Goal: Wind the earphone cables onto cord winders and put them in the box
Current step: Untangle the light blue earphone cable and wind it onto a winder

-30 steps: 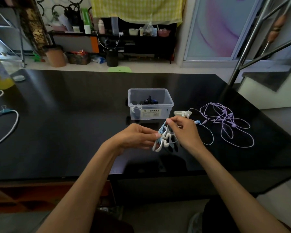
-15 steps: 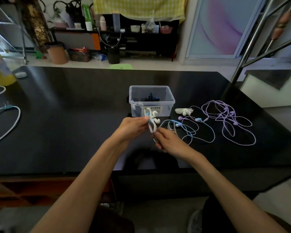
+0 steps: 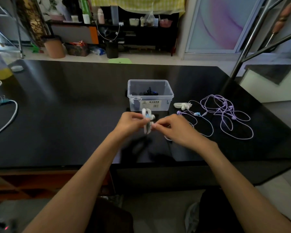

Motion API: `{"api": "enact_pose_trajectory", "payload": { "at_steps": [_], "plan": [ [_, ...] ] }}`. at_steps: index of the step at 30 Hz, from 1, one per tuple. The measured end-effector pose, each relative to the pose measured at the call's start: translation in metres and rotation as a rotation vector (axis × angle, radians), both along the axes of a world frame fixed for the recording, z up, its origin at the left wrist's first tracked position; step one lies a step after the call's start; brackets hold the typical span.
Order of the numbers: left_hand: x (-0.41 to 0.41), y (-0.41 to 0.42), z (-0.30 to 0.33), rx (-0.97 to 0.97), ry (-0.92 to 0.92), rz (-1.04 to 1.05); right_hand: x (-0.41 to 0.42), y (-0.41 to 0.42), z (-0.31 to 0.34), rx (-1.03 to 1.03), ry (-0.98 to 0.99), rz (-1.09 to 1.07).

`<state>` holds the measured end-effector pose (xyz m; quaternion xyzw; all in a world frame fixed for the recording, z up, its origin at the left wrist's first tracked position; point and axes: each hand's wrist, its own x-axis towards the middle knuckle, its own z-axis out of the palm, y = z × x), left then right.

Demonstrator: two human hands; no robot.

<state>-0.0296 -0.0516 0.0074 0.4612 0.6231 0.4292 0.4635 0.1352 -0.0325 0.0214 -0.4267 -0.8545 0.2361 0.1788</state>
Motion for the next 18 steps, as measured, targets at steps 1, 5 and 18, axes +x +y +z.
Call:
{"api": "enact_pose_trajectory", "payload": {
  "at_steps": [1,5,18],
  "plan": [
    [-0.002,-0.002,0.003,-0.056,0.07,-0.106,0.006,0.002,0.005,-0.003,-0.001,-0.022],
    [-0.007,-0.008,0.015,-0.284,0.095,-0.376,0.031,0.006,0.022,-0.094,0.056,-0.033],
    [-0.006,-0.015,0.023,-0.362,0.012,-0.774,0.054,0.011,0.025,-0.422,0.113,0.045]
  ]
}}
